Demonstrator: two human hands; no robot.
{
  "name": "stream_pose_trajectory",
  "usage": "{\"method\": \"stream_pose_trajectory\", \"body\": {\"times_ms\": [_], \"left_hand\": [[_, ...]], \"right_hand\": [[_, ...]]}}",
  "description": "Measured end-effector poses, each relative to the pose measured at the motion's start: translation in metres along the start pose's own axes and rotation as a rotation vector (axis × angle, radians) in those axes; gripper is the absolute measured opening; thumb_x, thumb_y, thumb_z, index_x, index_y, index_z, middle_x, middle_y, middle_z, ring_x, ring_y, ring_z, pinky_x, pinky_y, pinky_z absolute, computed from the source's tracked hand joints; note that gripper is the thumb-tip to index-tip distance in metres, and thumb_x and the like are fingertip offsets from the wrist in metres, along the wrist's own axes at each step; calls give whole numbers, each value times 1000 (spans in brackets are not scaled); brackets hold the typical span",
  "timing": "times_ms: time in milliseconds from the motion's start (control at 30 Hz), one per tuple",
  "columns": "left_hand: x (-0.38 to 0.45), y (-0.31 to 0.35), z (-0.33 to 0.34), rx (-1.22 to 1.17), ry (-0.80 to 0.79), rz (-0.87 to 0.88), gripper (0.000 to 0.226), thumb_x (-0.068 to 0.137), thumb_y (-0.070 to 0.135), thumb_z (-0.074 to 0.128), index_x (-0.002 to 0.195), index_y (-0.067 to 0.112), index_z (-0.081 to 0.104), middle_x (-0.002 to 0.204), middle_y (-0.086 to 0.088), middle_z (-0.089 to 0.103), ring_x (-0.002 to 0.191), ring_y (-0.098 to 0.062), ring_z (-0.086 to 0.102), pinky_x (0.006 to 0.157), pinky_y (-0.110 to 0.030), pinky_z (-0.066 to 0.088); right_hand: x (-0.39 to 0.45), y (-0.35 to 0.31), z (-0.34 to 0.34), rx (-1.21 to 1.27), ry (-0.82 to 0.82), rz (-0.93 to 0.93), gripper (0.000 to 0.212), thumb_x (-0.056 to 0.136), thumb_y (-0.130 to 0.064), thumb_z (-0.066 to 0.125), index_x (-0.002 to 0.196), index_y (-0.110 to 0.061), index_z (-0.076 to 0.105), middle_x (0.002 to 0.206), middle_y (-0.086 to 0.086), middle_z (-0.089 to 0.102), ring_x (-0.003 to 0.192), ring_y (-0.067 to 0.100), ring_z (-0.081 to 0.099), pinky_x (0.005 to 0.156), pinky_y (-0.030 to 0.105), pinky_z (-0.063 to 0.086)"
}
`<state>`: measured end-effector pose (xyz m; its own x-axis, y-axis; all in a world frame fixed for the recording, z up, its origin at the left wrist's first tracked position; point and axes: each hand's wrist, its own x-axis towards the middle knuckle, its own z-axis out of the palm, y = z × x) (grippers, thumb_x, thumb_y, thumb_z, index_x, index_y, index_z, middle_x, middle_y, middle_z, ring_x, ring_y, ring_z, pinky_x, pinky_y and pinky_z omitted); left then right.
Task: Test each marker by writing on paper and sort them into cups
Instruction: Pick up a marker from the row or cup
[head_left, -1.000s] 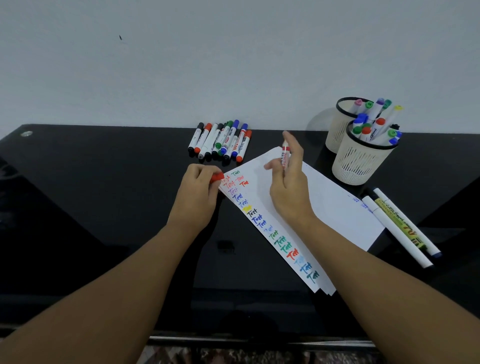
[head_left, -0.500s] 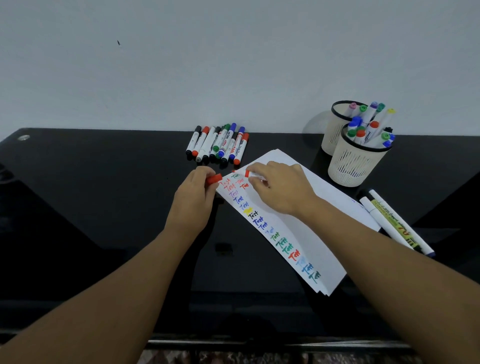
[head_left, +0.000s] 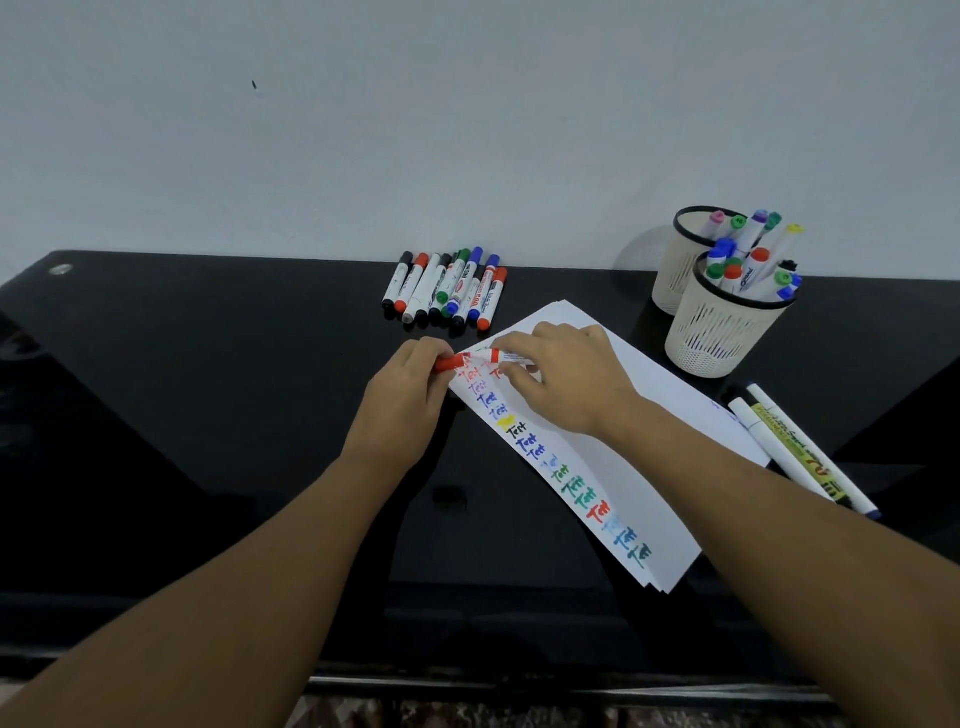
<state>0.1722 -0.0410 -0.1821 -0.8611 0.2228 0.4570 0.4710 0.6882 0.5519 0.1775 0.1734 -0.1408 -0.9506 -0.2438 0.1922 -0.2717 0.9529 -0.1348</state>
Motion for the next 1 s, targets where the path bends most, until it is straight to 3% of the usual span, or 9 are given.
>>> {"method": "stream_pose_trajectory", "body": {"times_ms": [167, 267, 433, 633, 700, 800, 900, 933, 1000], "left_hand": [[-3, 1, -1, -25, -24, 44, 20, 100, 19, 61, 121, 20, 57, 110, 4, 65, 95, -8, 62, 82, -33, 57], [-6, 5, -4, -77, -42, 26, 31, 100, 21, 62, 128, 25, 49, 121, 4, 68, 107, -9, 66, 92, -32, 57], [-6, 9, -5, -103, -73, -38, 49, 100, 24, 63, 135, 34, 31, 138, 0, 64, 119, -15, 65, 100, -35, 54], [-6, 11, -6, -92, -61, -41, 66, 101, 22, 62, 155, 27, 26, 141, 4, 62, 120, -15, 65, 102, -34, 53], [-7, 11, -6, -105, -72, -37, 73, 102, 21, 60, 159, 32, 16, 144, 7, 59, 119, -15, 65, 102, -33, 52], [-9, 12, -8, -118, -102, -44, 81, 105, 22, 55, 158, 43, -2, 148, 15, 53, 113, -11, 67, 96, -21, 48], [-8, 13, -8, -83, -108, -32, 85, 106, 21, 51, 156, 47, -13, 147, 16, 54, 89, -13, 73, 85, -32, 58], [-7, 12, -7, -80, -107, -39, 86, 106, 20, 50, 155, 49, -15, 148, 14, 54, 90, -13, 72, 85, -36, 59], [-4, 10, -5, -96, -111, -80, 87, 105, 20, 52, 156, 49, -12, 154, 9, 48, 115, -12, 65, 100, -36, 53]], "right_hand": [[1, -7, 5, -5, -30, -69, 42, 106, -55, 38, 143, -40, 51, 119, -7, 65, 110, 16, 57, 99, 42, 34], [4, -11, 6, 65, -65, -120, 38, 108, -47, 40, 144, -35, 44, 132, -4, 64, 113, 18, 59, 99, 42, 43], [2, -9, -1, 148, -205, -172, 41, 110, -40, 42, 148, -35, 27, 139, 2, 62, 101, 22, 66, 87, 45, 56], [-6, -18, 0, 248, -206, -199, 42, 110, -29, 40, 147, -37, 20, 115, 4, 66, 77, 19, 63, 74, 46, 55], [-8, -21, 2, 254, -179, -211, 42, 110, -26, 40, 147, -35, 23, 112, 2, 65, 76, 16, 61, 73, 45, 55], [-8, -23, 3, 265, -120, -208, 39, 109, -25, 39, 146, -30, 29, 109, -2, 62, 76, 13, 58, 73, 43, 53], [-9, -23, 5, 279, -95, -193, 39, 109, -26, 39, 147, -30, 30, 106, -6, 63, 74, 12, 59, 73, 41, 54], [-9, -22, 6, 286, -87, -183, 39, 109, -27, 38, 147, -30, 30, 102, -9, 62, 73, 11, 59, 72, 40, 54], [-8, -21, 7, 300, -66, -162, 43, 109, -28, 38, 151, -32, 27, 116, -5, 66, 73, 9, 59, 72, 36, 53]]}}
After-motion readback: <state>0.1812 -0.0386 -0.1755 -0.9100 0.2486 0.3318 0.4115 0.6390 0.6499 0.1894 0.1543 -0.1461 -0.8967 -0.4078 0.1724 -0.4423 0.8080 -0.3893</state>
